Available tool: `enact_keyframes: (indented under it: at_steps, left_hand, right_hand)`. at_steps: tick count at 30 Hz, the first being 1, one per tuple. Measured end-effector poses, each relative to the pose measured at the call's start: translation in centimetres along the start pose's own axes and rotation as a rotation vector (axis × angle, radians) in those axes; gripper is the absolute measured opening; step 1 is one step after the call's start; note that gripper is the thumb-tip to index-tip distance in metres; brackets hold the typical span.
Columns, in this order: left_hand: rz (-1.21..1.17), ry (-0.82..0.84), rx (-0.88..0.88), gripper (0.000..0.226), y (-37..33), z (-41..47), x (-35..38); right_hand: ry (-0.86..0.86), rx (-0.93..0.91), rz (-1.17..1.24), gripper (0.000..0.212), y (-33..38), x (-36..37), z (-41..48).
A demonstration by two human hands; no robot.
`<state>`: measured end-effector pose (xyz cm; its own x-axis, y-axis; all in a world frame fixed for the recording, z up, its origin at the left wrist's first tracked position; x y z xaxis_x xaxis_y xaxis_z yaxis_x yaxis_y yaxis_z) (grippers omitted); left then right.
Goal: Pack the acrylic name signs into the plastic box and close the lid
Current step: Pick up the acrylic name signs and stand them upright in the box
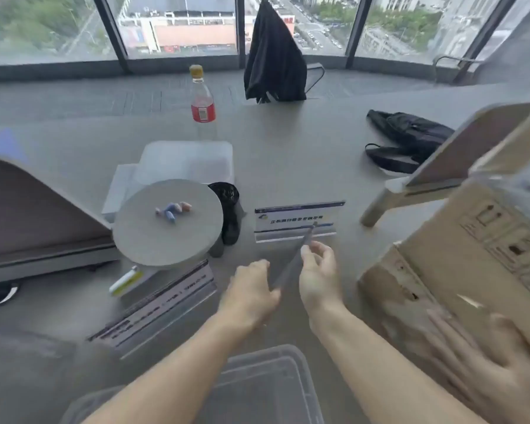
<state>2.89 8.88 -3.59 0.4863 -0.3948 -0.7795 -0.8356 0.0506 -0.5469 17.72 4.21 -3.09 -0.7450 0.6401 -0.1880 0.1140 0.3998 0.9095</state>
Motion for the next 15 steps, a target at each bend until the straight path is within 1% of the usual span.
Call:
enact_keyframes:
  at_steps: [1, 2, 4, 7, 9, 10, 12, 15]
  left_hand:
    - [0.047, -0.005, 0.025, 0.025, 0.0, 0.2, 0.5]
    - [0.097, -0.027, 0.041, 0.014, -0.1, 0.3, 0.4]
    - [0.206, -0.014, 0.054, 0.018, -0.1, -0.2, -0.3]
    - [0.21, 0.019, 0.099, 0.038, 0.0, -1.7, -3.2]
    - [0.19, 0.022, 0.148, 0.039, -0.1, -3.5, -6.6]
    - [0.165, 0.03, 0.172, 0.036, -0.2, -4.6, -8.6]
    - [0.123, 0.045, 0.214, 0.029, -0.4, -7.3, -13.0]
    - [0.074, 0.105, 0.229, 0.031, -0.1, -11.9, -20.0]
  right_hand:
    - [0.005, 0.01, -0.004, 0.021, -0.3, -0.1, -0.2]
    - [0.0, 0.021, -0.041, 0.025, -1.3, -0.3, 0.3]
    - [-0.018, 0.018, -0.08, 0.034, -2.1, -1.3, 0.8]
    - [0.0, -0.053, -0.157, 0.048, 0.1, -2.4, 0.9]
    - [0.059, -0.153, -0.199, 0.055, 2.9, -2.5, 0.1]
    - [0.107, -0.203, -0.201, 0.053, 4.5, -2.2, -0.9]
    - [0.192, -0.297, -0.2, 0.039, 7.9, -1.4, -3.9]
    - [0.268, -0.435, -0.186, 0.016, 13.1, -0.2, -10.4]
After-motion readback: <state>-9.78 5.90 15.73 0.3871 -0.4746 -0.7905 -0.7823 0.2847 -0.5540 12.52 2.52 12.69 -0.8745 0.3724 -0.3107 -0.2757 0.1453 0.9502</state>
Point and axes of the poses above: each hand's wrist, its own z-axis towards the middle knuckle, its own x-axis out of the palm, y = z × x, the point moved 10 cm from there along z, towards the middle knuckle, and after that the axes turned 4 degrees about -y, right-handed, at the moved point
